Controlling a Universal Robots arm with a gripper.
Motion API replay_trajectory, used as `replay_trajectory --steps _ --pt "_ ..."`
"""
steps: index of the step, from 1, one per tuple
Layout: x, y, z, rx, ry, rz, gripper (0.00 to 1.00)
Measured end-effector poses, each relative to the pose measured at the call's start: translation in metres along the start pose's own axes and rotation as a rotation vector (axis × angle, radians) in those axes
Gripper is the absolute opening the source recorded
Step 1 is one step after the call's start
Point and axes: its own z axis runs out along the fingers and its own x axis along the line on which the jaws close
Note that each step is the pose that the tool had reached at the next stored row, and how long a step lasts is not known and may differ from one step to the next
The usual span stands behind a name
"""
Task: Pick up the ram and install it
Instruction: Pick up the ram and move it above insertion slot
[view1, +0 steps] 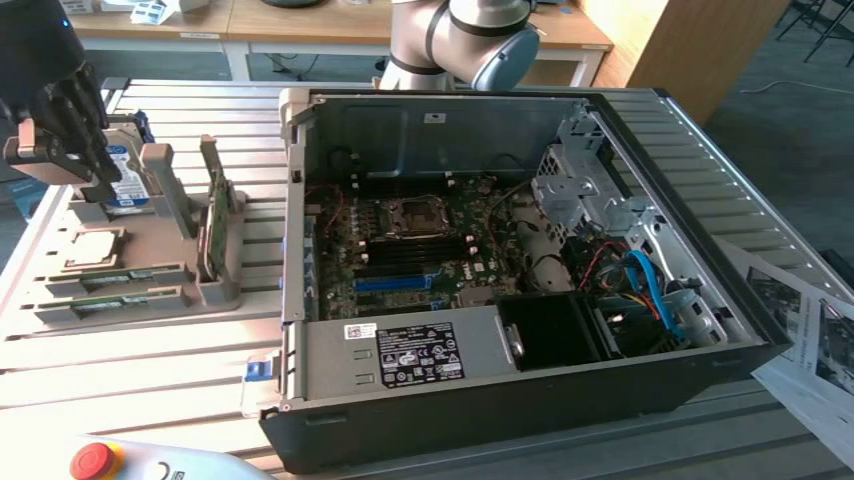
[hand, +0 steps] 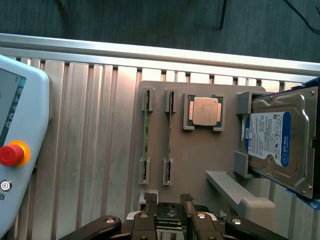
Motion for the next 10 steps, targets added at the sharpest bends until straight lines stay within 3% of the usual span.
replay_trajectory --steps 10 --pt "0.0001 0.0004 0.0099 0.0 0.0 0.0 0.32"
